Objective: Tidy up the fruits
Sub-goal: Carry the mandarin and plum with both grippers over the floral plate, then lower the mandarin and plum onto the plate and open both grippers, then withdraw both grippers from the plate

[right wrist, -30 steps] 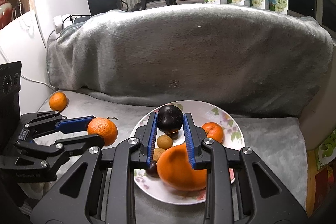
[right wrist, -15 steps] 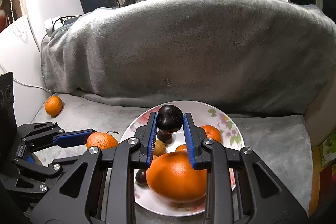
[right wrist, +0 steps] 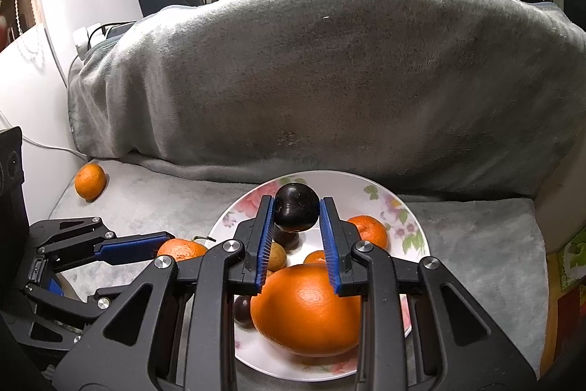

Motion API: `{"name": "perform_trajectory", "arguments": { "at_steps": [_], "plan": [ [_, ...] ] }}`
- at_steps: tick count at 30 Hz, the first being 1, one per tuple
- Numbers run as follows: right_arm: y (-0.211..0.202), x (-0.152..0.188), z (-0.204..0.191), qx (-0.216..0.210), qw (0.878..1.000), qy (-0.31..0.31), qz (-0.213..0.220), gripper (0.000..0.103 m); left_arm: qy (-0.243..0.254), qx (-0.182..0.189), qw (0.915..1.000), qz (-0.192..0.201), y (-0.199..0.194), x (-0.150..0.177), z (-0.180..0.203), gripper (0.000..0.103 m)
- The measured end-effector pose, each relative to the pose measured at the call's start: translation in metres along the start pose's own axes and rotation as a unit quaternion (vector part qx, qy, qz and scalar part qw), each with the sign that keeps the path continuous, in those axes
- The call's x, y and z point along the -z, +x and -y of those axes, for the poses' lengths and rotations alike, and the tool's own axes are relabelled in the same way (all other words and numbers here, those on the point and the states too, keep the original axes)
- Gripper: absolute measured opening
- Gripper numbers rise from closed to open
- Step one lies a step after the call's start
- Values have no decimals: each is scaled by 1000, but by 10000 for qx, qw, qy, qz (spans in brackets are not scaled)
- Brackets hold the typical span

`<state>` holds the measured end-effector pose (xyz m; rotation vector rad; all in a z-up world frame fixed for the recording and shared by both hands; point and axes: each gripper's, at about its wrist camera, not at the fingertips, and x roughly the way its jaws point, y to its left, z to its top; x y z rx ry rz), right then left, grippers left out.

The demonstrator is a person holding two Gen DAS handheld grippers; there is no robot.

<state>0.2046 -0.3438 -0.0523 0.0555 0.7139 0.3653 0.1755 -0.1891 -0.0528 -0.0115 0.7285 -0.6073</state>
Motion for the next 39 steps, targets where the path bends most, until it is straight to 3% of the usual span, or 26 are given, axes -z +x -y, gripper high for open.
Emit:
{"name": "perform_trajectory", "arguments": {
  "at_steps": [15, 16, 19, 21, 24, 27, 29, 34, 39],
  "plan": [
    [-1, 1, 0, -2, 10000, 2, -10, 27, 20, -11, 10000, 25, 4, 0, 1, 34],
    [-2, 0, 1, 0, 10000, 12, -5, 30, 25, -13, 10000, 29, 4, 0, 1, 35],
    [-5, 0, 1, 29, 10000, 37, 85, 65, 61, -4, 10000, 52, 3, -1, 2, 37],
    [-7, 0, 0, 17, 9999, 34, 125, 66, 65, -39, 10000, 63, 3, -2, 3, 37],
    [-8, -1, -1, 21, 9999, 21, 129, 67, 37, -59, 9999, 93, 3, -2, 2, 51],
    [-10, -1, -2, 78, 9998, -3, 157, 78, 61, -56, 9999, 115, 0, -2, 4, 53],
    [-11, -1, -2, 120, 9997, 7, 190, 84, 85, -76, 9999, 114, -1, -2, 5, 69],
    [-15, -3, -2, 183, 9995, 30, 265, 95, 41, -264, 9996, 125, -4, -2, 6, 83],
    [-18, -3, -2, 190, 9994, 40, 297, 97, 24, -311, 9994, 113, -7, -2, 5, 83]
  ]
}}
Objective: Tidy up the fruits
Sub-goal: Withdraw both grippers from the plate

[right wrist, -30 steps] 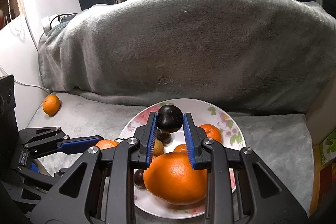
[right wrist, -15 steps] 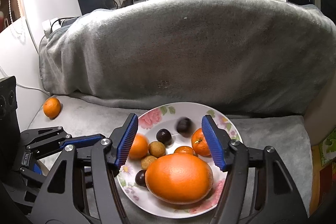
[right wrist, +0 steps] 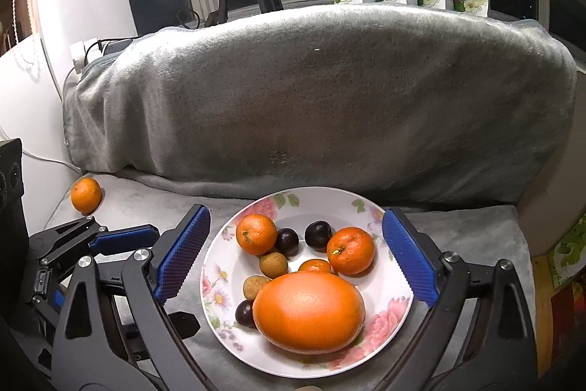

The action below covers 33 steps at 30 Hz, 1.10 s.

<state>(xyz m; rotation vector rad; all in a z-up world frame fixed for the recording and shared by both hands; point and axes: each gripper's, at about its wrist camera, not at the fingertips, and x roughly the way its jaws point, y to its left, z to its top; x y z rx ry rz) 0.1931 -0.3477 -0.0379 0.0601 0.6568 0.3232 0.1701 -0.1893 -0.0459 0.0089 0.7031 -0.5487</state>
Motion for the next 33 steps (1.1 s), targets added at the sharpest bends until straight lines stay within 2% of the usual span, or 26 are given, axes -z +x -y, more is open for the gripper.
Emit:
{"name": "perform_trajectory", "arguments": {
  "at_steps": [16, 33],
  "plan": [
    [-20, -1, -14, -47, 9999, 32, 85, 101, 81, -65, 9998, 160, -23, -2, 5, 83],
    [-46, -3, -62, -329, 9992, -168, 118, 102, 43, -288, 9981, 538, -84, 9, -9, 83]
  ]
}}
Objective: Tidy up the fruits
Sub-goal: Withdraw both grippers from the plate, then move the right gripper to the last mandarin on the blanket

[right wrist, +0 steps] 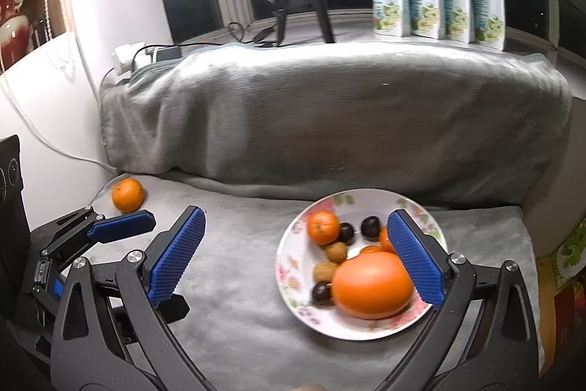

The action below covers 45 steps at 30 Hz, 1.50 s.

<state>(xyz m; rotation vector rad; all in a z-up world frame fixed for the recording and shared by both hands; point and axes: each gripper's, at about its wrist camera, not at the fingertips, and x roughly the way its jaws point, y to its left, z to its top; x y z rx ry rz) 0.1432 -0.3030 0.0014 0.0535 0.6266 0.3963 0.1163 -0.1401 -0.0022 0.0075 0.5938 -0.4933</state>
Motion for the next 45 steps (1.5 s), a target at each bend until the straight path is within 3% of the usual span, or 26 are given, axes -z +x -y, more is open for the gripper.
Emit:
{"name": "perform_trajectory", "arguments": {
  "at_steps": [18, 32, 38, 45],
  "plan": [
    [30, -8, -89, -679, 9969, -318, -236, 103, -501, -646, 9961, 323, -54, 26, -83, 83],
    [85, -13, -159, -1251, 9892, -586, -494, 103, -1325, -1212, 9832, 338, -80, 66, -181, 83],
    [117, -13, -178, -1609, 9839, -343, -702, 103, -1681, -1278, 9772, 229, -79, 82, -217, 81],
    [160, -10, -200, -1880, 9766, -191, -1024, 95, -1930, -1210, 9737, 57, -67, 90, -247, 81]
  ]
}}
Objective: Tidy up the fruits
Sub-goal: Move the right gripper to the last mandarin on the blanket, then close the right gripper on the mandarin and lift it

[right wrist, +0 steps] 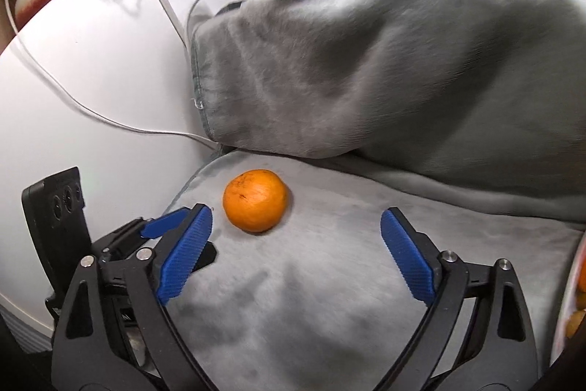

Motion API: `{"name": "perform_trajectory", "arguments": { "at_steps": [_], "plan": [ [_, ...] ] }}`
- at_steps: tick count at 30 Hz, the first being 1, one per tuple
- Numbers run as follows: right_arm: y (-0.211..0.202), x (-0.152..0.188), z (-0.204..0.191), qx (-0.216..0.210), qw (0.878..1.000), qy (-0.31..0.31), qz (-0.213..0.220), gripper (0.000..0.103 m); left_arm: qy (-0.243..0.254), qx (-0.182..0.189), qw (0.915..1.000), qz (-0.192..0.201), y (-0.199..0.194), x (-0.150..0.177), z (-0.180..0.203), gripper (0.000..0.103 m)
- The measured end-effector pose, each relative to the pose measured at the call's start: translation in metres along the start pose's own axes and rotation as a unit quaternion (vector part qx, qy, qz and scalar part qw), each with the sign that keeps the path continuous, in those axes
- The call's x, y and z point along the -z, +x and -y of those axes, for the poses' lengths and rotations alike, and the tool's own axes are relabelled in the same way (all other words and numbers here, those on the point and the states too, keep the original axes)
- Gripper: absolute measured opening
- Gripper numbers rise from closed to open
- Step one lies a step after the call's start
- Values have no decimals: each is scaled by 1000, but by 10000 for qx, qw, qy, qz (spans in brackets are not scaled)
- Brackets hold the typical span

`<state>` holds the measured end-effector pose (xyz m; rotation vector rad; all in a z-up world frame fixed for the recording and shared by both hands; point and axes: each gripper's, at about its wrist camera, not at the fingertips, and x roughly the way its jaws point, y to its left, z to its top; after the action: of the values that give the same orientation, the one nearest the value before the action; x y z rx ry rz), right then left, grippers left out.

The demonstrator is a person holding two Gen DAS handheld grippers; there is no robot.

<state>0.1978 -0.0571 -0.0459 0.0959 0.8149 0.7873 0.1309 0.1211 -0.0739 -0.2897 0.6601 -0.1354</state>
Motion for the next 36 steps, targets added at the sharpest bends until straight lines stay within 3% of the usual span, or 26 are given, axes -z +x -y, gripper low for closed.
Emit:
{"name": "perform_trajectory", "arguments": {
  "at_steps": [18, 25, 27, 36],
  "plan": [
    [100, -15, 9, -676, 9944, 504, -633, 77, -332, 125, 9988, -348, 29, 4, -26, 75],
    [113, -13, 7, -788, 9921, 596, -772, 68, -381, 83, 9985, -375, 38, 2, -27, 73],
    [117, -13, 7, -810, 9915, 625, -801, 60, -387, 59, 9986, -359, 37, 3, -27, 70],
    [117, -11, 6, -842, 9917, 642, -730, 56, -317, -74, 9990, -310, 34, 6, -22, 64]
  ]
}}
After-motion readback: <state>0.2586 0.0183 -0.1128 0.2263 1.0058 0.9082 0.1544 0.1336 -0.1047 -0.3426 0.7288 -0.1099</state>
